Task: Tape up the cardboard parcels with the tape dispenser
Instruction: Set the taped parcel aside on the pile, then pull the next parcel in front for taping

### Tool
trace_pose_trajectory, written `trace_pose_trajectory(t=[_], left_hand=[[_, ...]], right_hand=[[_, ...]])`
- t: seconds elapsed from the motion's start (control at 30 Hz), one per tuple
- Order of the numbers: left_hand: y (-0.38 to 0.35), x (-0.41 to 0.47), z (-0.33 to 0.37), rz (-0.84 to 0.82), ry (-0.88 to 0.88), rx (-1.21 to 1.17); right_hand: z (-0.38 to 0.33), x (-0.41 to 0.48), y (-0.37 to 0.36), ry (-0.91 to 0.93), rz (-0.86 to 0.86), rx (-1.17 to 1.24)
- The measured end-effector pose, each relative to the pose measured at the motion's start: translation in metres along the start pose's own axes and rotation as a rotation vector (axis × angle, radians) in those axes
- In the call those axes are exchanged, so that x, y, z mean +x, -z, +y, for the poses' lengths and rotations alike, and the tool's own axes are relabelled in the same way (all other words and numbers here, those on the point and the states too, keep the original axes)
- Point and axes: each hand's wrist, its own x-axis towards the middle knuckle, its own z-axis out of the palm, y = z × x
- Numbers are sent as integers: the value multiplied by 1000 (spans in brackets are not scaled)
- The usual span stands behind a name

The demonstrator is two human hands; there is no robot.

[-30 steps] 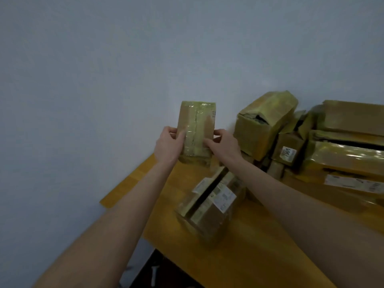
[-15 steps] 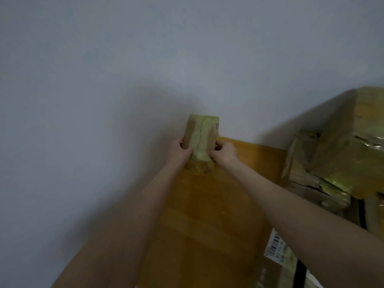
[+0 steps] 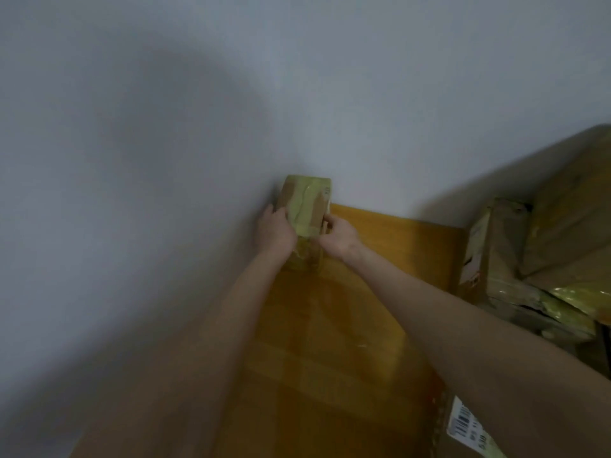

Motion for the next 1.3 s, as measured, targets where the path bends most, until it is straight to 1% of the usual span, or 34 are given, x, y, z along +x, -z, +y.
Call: trace_pose_trajectory(t=[0.17, 0.3, 0.43, 0.6, 0.8, 0.9, 1.03, 1.3], left_hand=[[-5, -23, 28, 158, -155, 52], [-22, -50, 64, 115, -246, 31], [-41, -88, 102, 69, -338, 51], [-53, -147, 146, 27, -352, 36], [-73, -235, 200, 126, -336, 52], [-90, -286, 239, 99, -334, 38], [-116, -342, 298, 45, -383, 1], [-152, -398, 380, -30, -597, -129]], right_hand=[[17, -17, 34, -70, 146, -186], [36, -48, 67, -27, 232, -281], [53, -89, 97, 41, 255, -353], [81, -143, 138, 147, 246, -380], [141, -222, 204, 226, 263, -383], [178, -263, 246, 192, 284, -404], [222, -307, 302, 119, 342, -420], [275, -357, 370, 43, 425, -411]])
